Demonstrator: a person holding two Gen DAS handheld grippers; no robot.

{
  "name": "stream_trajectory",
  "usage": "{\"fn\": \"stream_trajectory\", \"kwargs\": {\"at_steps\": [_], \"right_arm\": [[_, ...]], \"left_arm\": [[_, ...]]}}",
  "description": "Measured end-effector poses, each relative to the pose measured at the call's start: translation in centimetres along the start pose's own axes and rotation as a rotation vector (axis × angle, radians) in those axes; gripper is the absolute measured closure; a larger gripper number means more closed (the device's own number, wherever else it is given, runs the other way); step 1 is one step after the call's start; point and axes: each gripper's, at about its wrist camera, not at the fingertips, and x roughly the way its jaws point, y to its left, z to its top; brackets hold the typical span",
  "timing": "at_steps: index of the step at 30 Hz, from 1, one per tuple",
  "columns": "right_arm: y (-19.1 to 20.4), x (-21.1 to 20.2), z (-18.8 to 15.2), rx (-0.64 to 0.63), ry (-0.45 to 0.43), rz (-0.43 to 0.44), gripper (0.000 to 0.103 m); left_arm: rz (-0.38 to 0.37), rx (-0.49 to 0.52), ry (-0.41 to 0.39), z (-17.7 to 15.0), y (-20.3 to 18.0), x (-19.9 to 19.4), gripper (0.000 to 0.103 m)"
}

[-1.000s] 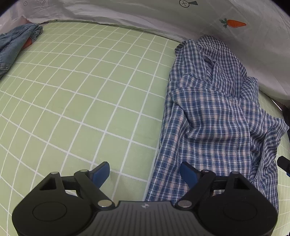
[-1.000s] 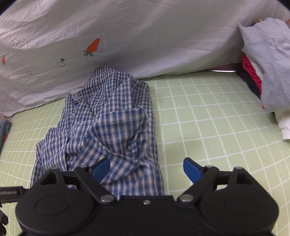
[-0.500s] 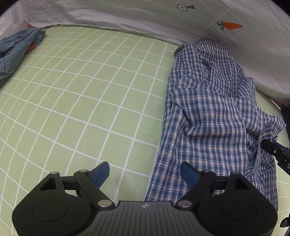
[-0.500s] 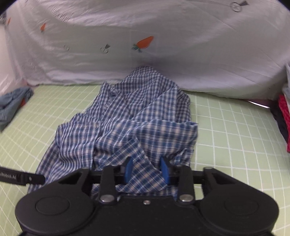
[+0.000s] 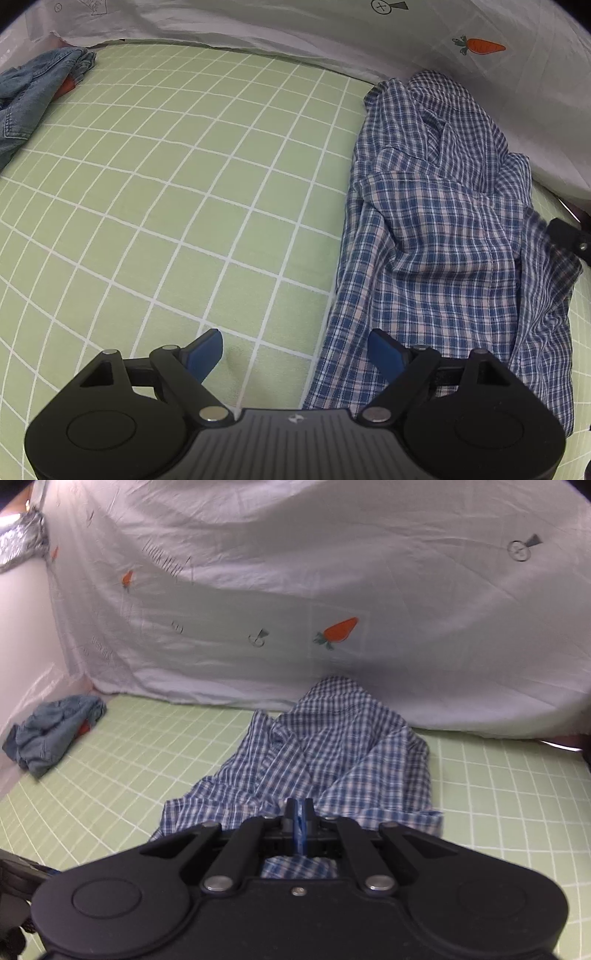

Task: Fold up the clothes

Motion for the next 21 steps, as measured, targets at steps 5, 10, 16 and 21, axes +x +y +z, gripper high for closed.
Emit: {"fn": "stream_trajectory", "kwargs": {"at_steps": [5,10,16,21], "right_arm": [[-0.9,1.2,-1.0,0.087,0.062,-0.042,0.057],[-3.0,-2.5,-2.0,0.180,0.007,-0.144,0.018],[-6.4,-3.8,-6.5,0.391,0.148,-0.159,0.019],[-8.1,-4.0,-9.6,0.556,0.233,-0.146,0.022]], "left_arm": [[0.001,0.000,-0.004,0.0,0.3,0.0,0.016],[-0.007,-0.008,0.002,-0.2,0.7,-0.2,0.016],[-0.053,-0.028,0.018,-1.0,1.0,-0.7,0.016],[-0.107,-0.093,0.070,-1.9,1.9,-0.5,0.017]]}}
